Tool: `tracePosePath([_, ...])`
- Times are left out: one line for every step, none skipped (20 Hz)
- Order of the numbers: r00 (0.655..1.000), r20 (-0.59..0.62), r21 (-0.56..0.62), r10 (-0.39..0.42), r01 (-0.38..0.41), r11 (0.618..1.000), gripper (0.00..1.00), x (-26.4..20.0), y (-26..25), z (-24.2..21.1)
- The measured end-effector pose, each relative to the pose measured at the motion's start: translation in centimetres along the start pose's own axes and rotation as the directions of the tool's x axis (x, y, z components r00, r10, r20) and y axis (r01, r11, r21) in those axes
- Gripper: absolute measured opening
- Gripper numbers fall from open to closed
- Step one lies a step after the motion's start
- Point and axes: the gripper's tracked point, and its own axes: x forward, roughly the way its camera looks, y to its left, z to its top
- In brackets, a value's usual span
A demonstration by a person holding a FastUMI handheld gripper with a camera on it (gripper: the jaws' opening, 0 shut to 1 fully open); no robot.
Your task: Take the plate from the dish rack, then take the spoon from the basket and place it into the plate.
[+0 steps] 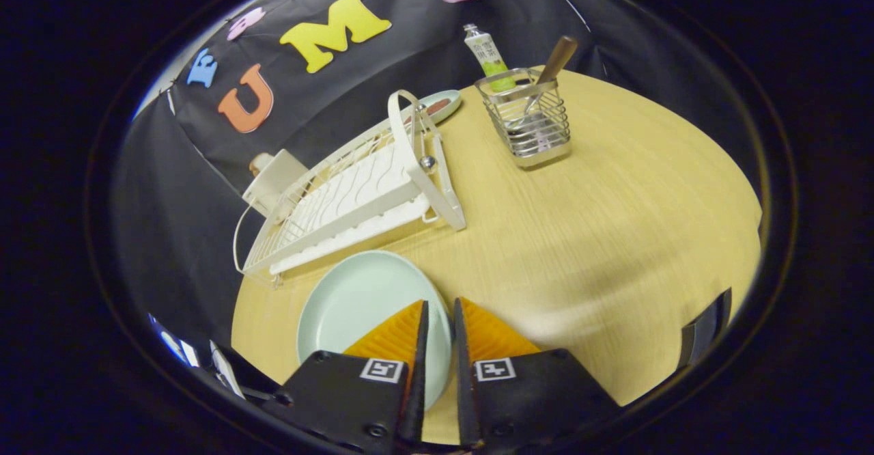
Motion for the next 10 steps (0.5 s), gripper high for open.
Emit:
tracePosePath([0.999, 0.032, -0.023, -0.012, 0.013, 1.000, 0.34, -0.6, -0.3, 0.8])
tracePosePath([0.997, 0.070, -0.046, -0.017, 0.020, 0.999, 0.41, -1.0, -0.5, 1.5])
tracePosePath([0.993, 0.114, -0.080, -0.018, 0.027, 0.996, 0.49, -1.7, -0.6, 2.4])
tracePosePath([0.986, 0.162, -0.119, -0.030, 0.050, 0.992, 0.58, -2.3, -0.9, 3.2])
tracePosePath([0.975, 0.215, -0.161, -0.051, 0.087, 0.983, 0.67, -3.0, -1.5, 4.3])
tracePosePath([0.961, 0.265, -0.196, -0.077, 0.132, 0.972, 0.76, -3.6, -2.3, 5.1])
tracePosePath([0.944, 0.315, -0.215, -0.099, 0.172, 0.961, 0.85, -4.5, -3.0, 6.1])
tracePosePath([0.926, 0.363, -0.229, -0.106, 0.199, 0.953, 0.87, -5.4, -3.2, 6.9])
tracePosePath([0.906, 0.408, -0.237, -0.112, 0.224, 0.945, 0.88, -6.2, -3.5, 7.8])
tracePosePath([0.886, 0.449, -0.238, -0.117, 0.245, 0.940, 0.91, -6.9, -4.0, 8.7])
